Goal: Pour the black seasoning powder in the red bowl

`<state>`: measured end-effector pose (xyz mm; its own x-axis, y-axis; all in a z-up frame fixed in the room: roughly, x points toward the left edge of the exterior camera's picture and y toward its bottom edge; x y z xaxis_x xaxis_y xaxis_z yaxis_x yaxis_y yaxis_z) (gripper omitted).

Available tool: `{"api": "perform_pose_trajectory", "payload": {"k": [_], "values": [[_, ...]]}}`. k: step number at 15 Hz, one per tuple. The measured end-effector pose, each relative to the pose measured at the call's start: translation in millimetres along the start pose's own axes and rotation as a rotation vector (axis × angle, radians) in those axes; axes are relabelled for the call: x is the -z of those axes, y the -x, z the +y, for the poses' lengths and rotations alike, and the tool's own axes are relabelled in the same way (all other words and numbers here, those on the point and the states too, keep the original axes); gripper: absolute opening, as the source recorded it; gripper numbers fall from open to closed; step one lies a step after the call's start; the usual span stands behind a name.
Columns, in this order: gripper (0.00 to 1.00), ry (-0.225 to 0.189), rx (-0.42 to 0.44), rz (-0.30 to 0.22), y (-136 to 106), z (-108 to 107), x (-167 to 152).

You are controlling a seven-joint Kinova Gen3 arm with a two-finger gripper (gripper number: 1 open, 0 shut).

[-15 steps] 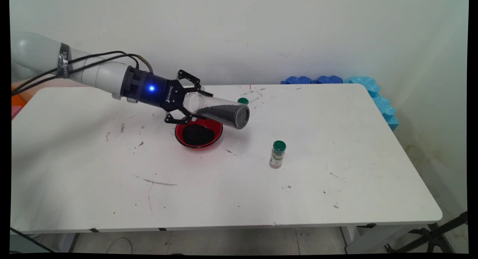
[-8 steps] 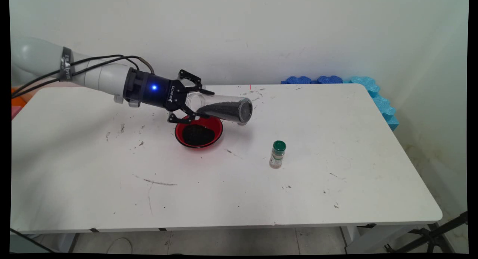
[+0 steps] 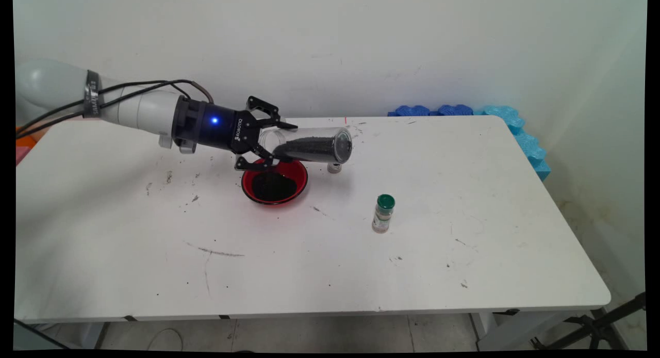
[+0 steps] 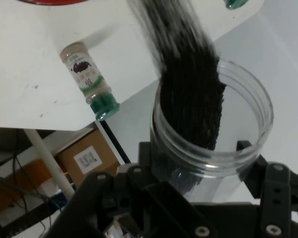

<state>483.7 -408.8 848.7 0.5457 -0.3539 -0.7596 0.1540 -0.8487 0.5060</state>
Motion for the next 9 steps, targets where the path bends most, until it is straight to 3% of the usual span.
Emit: {"api": "perform_pose_trajectory", "payload": {"k": [9], "values": [[0.0,0.021,0.048,-0.014,-0.7,-7.0,-0.9]]}}
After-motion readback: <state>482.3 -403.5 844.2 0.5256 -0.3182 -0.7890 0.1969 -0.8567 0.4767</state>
